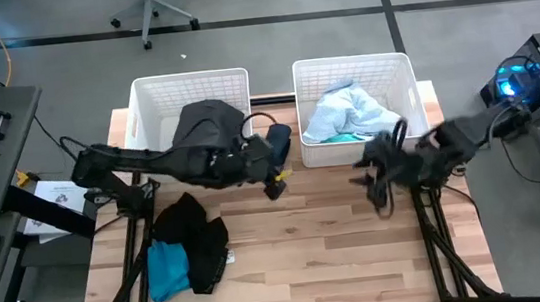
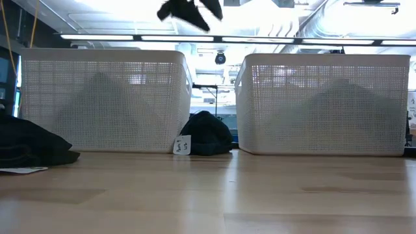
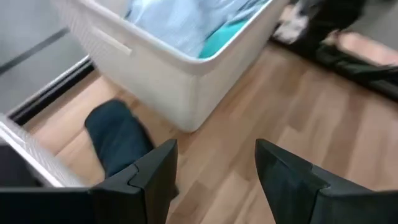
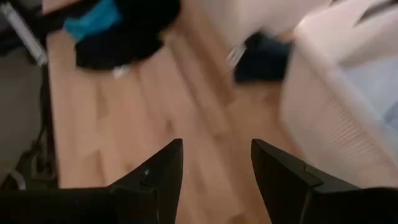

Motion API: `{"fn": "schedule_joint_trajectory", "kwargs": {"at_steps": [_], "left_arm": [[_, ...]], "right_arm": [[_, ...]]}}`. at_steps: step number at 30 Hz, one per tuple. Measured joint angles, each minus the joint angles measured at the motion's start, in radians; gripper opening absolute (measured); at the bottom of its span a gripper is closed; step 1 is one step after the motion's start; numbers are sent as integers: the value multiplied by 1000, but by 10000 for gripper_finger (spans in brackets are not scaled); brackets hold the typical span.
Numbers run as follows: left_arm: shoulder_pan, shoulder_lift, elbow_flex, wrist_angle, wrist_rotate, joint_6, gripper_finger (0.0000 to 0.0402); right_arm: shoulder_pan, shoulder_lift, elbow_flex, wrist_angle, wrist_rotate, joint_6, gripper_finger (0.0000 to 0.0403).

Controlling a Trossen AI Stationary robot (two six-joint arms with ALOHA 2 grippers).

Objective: Sort clothes
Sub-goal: Put the dark blue short into the left white laundry bin

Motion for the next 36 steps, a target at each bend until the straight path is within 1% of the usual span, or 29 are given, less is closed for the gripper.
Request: {"fn": "schedule_joint_trajectory", "kwargs": {"at_steps": [3,6,9,12,13,15,16,18,20,25,28,30,31,33,36], "left_arm": [[37,40,2,-11,47,-18,202],[67,81,2,14,93,-18,202],[90,119,2,26,98,-24,202],[121,152,2,26,95,-56,202],[131,161,4,24,80,-56,202],[157,186,5,25,80,-51,201],[166,200,8,25,64,-38,201],[180,225,10,20,73,-21,201],[184,247,11,18,66,34,201],[155,264,11,-17,-22,197,201],[128,272,64,-110,-55,247,201],[105,279,121,-212,-55,250,201],[93,278,148,-228,-54,248,201],[66,266,183,-223,-35,219,201],[18,272,185,-203,16,215,202]], "right_arm": [[87,19,-60,15,0,142,176],[160,35,-117,26,11,289,176],[217,43,-161,63,66,378,176],[242,44,-182,89,117,430,176],[246,43,-183,91,131,443,176],[249,44,-183,98,152,453,176],[249,43,-183,103,163,453,176],[249,43,-183,115,173,448,176],[249,43,-183,127,176,445,176],[248,43,-183,143,177,446,176],[248,43,-183,157,177,446,176],[248,43,-183,164,177,446,176],[248,43,-183,164,177,446,176],[248,43,-183,164,177,446,176],[248,43,-183,164,187,441,176]]}}
